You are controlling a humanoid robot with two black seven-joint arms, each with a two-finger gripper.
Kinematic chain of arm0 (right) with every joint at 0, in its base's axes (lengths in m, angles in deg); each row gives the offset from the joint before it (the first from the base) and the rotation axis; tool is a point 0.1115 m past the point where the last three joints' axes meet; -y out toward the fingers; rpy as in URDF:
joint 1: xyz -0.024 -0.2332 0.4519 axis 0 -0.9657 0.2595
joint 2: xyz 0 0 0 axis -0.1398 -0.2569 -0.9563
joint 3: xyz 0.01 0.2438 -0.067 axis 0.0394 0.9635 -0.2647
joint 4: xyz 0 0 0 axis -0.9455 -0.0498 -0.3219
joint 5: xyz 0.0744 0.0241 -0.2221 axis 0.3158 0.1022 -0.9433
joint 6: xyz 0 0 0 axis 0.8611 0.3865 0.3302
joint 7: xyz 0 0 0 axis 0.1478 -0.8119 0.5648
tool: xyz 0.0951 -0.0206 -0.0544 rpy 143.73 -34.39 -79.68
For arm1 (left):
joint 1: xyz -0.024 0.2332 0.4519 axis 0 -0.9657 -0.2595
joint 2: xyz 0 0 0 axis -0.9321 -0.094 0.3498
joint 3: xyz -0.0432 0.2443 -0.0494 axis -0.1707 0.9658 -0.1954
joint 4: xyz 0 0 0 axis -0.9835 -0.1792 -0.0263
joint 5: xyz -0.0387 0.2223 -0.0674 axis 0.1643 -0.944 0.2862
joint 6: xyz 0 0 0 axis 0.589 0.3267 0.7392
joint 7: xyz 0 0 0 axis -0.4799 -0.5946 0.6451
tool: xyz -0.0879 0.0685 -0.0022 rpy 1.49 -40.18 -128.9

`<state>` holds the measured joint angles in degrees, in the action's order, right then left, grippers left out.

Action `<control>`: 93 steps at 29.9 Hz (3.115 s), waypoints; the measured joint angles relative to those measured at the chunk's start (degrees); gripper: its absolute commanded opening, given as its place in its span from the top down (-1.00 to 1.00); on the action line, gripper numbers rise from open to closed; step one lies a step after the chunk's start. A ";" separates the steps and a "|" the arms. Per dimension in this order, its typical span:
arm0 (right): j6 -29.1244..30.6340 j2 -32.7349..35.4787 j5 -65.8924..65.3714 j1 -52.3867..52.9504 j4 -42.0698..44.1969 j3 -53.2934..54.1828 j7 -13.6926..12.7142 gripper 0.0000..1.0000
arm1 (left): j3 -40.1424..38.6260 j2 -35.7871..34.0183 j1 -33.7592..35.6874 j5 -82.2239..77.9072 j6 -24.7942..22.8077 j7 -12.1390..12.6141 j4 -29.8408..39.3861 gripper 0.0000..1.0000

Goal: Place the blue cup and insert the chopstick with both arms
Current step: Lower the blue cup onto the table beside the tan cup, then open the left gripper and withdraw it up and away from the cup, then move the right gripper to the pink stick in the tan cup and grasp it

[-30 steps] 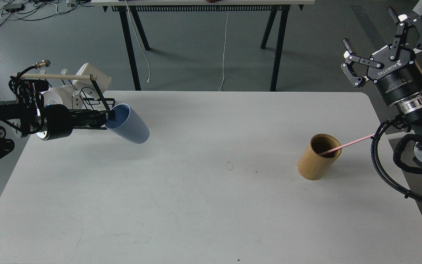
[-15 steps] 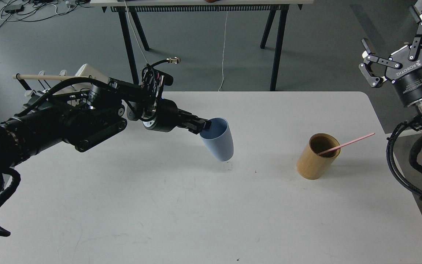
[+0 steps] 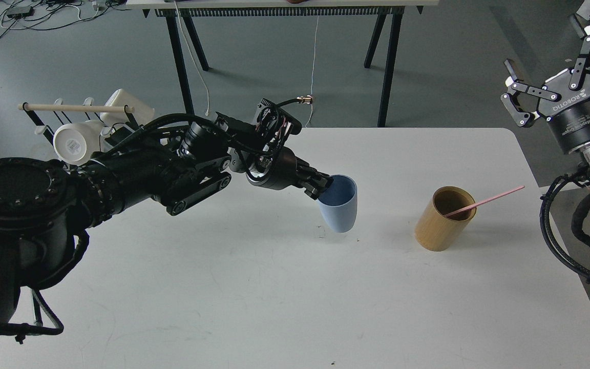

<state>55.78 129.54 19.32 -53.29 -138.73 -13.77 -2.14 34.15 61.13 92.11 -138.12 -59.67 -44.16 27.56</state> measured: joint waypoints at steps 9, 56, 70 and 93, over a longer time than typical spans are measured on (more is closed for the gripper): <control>0.00 -0.37 -0.02 -0.08 0.33 0.00 0.00 -0.92 | 1.20 -0.01 -1.83 -0.01 1.20 0.01 -0.86 0.93; -20.45 16.31 -21.57 4.15 -5.69 -1.78 0.00 -0.93 | -18.72 -14.32 -11.66 46.26 -9.93 0.02 2.34 -0.88; -49.05 35.79 -50.64 -2.14 -22.59 -20.40 0.01 -0.93 | -52.46 -14.63 -23.37 58.41 -10.16 0.01 10.47 -0.89; -49.09 10.93 -60.73 -9.43 -3.51 -27.39 0.00 -0.49 | -52.66 -14.89 -27.09 59.77 -10.17 0.01 9.74 -0.90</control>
<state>6.69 140.47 -41.41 -62.72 -142.24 -41.16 -2.14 -18.51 46.23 65.02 -78.35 -69.84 -44.16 37.30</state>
